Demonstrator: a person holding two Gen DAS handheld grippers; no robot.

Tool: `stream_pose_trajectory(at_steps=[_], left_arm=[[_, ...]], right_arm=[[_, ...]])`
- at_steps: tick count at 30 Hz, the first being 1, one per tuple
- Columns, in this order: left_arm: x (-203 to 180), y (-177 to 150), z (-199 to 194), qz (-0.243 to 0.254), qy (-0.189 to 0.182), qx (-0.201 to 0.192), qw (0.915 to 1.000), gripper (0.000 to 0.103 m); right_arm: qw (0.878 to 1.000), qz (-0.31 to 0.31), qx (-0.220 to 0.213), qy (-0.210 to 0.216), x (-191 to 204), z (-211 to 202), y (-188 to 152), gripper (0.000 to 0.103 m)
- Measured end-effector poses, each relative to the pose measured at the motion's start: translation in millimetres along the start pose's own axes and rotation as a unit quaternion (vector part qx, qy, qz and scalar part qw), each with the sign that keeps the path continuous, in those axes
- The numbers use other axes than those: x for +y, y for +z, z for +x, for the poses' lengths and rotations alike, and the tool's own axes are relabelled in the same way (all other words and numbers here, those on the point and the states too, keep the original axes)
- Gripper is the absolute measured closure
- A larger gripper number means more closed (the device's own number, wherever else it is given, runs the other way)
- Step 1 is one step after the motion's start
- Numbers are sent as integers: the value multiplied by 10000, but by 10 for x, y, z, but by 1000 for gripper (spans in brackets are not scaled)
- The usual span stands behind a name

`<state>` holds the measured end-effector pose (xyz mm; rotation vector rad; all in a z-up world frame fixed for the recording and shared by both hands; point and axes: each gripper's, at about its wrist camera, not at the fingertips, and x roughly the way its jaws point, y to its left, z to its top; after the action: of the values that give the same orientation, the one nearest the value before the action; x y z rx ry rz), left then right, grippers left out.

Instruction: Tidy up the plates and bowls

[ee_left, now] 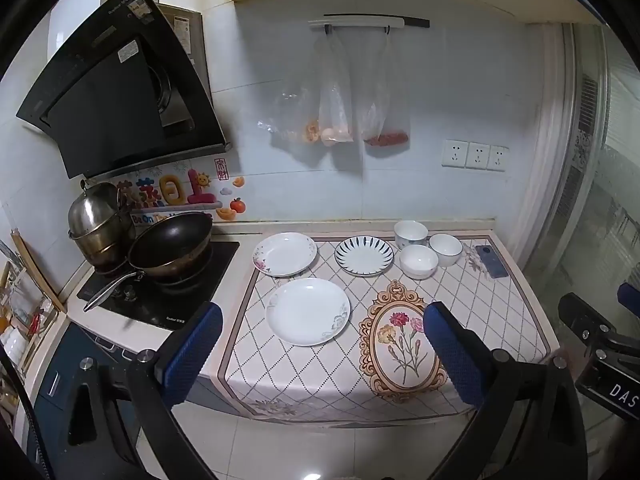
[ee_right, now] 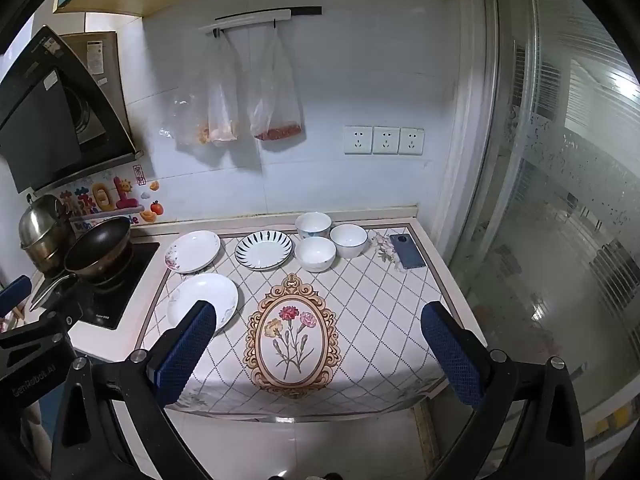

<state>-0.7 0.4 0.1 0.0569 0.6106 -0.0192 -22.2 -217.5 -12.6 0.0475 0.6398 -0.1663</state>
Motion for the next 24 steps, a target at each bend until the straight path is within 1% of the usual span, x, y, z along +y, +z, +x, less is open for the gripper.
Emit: stream_pose_trajectory(at_steps=[8, 9, 14, 16, 24], left_arm=[[29, -9, -22, 23, 18, 67, 10000, 0], [0, 3, 2, 38, 12, 69, 10000, 0], [-16, -9, -37, 39, 22, 72, 10000, 0], [10, -21, -51, 23, 15, 68, 10000, 0], [-5, -21, -32, 28, 11, 82, 10000, 0]], right_arm=[[10000, 59, 21, 50, -6, -36, 34, 0], [10000, 56, 26, 43, -40, 35, 26, 0], [10000, 60, 26, 48, -20, 48, -7, 0], [9999, 94, 42, 90, -94, 41, 14, 0], [9999, 76, 58, 92, -71, 49, 5, 0]])
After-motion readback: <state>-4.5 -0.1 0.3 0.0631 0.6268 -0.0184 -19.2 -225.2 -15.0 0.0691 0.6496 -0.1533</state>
